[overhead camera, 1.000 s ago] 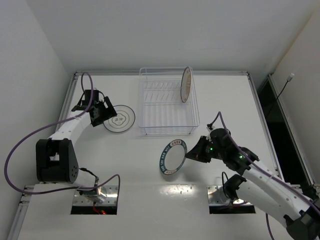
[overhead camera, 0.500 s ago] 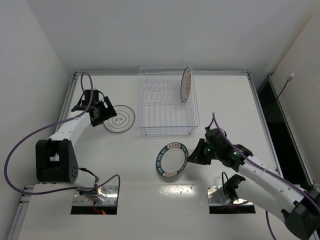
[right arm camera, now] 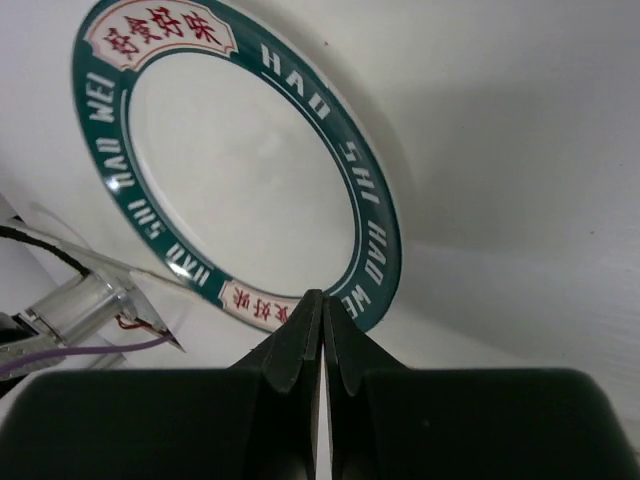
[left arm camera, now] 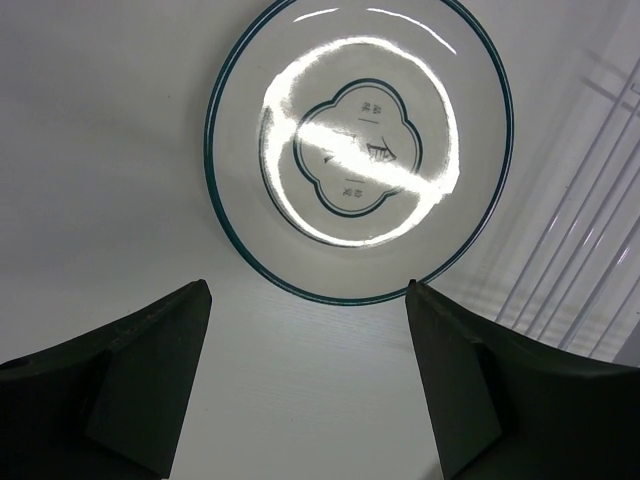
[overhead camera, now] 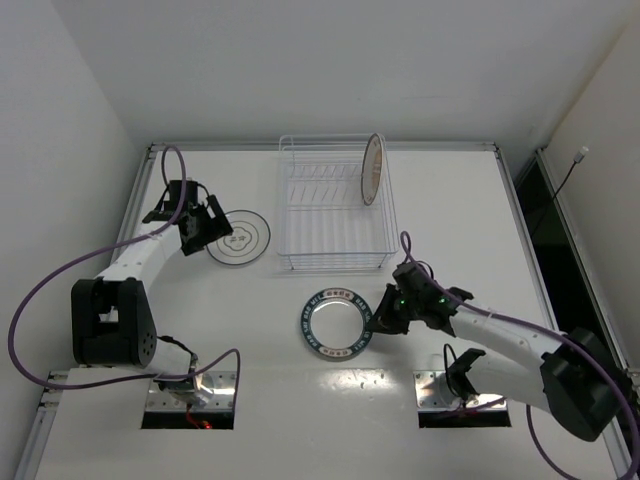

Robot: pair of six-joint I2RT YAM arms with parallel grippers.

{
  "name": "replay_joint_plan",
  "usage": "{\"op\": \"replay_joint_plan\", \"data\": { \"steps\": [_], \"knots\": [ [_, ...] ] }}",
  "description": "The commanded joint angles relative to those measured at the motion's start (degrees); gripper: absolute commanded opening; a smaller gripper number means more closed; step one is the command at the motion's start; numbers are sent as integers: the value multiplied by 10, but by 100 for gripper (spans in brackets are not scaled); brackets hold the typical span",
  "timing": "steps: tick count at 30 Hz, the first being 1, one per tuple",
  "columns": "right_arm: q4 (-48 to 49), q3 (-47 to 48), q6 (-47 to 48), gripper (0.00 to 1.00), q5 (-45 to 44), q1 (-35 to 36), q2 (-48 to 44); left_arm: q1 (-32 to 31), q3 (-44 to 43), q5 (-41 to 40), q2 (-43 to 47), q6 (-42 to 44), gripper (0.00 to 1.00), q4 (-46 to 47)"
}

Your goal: Load the plates into the dish rack

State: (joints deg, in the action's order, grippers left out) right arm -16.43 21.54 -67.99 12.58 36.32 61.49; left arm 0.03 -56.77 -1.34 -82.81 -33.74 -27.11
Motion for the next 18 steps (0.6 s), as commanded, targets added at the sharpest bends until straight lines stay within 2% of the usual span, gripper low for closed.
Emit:
{"op": "replay_joint_plan", "data": {
  "steps": [1, 5, 8, 9, 10, 13, 18],
  "knots": [
    [75, -7, -51, 0, 3, 16, 24, 2, 1, -7, -5, -8, 76, -2],
    [91, -6, -68, 0, -4, 22, 65, 2, -4, -1, -17, -8, 76, -2],
    [89, 3, -63, 8, -18, 32, 61, 2, -4, 4, -23, -8, 76, -7],
    [89, 3, -63, 11, -26, 32, 54, 2, -4, 4, -23, -8, 76, -7],
    [102, 3, -63, 21, -26, 32, 47, 2, -4, 4, -23, -8, 76, -7],
    [80, -4, -63, 39, -36, 32, 23, 2, -4, 4, -23, -8, 76, -7],
    [38, -9, -68, 41, -64, 27, -22, 2, -4, 4, -28, -8, 76, -7]
  ]
}}
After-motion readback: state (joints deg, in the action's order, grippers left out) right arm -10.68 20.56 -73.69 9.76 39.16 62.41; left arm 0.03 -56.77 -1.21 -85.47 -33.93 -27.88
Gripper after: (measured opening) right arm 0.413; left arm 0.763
